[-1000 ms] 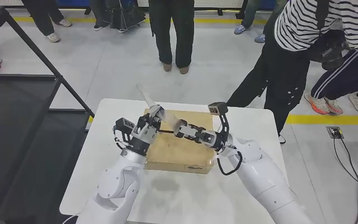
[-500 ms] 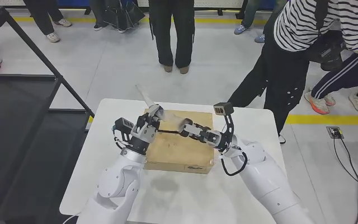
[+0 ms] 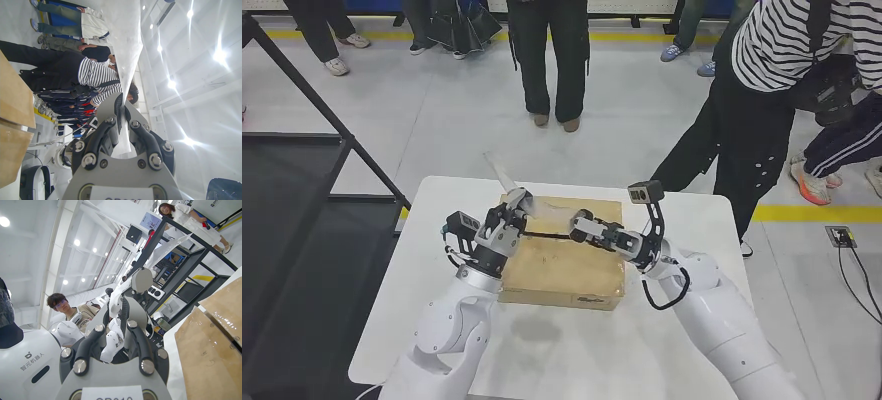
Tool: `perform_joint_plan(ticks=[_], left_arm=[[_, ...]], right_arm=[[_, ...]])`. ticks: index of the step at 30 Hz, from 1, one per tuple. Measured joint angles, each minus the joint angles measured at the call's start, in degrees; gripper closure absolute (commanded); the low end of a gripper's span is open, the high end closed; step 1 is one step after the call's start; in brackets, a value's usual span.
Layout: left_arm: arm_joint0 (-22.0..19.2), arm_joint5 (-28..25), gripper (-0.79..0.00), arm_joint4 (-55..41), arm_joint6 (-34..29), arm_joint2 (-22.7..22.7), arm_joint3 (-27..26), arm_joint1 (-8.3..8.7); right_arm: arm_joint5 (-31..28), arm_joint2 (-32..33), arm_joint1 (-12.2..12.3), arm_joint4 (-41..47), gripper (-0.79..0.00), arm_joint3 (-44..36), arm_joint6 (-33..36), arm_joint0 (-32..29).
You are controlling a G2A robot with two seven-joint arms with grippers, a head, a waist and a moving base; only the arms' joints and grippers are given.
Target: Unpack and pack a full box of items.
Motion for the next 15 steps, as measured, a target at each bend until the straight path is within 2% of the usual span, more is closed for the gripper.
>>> perform_joint_plan(ticks=[2,13,14,15], left_arm=[[0.1,0.1,0.000,0.1,0.0,-0.1,0.0,-0.08],[0.1,0.2,0.000,0.8,-0.2,-0.8,0.7,-0.43],[0.1,0.2,-0.215,0.8,-0.3,-0.8,0.6,-0.47],[0.2,0.2,-0.671,0.7,-0.4,-0.9,0.6,-0.49]], right_arm=[[0.6,0.2,0.0,0.1,0.000,0.1,0.1,0.1],[3.2,2.5,0.8,-2.5,0.000,-0.8,-0.1,-0.1],[4.0,2.9,0.9,-3.3,0.000,-1.1,-0.4,0.0],[4.6,3.1,1.0,-3.9,0.000,-1.4,-0.5,0.0]])
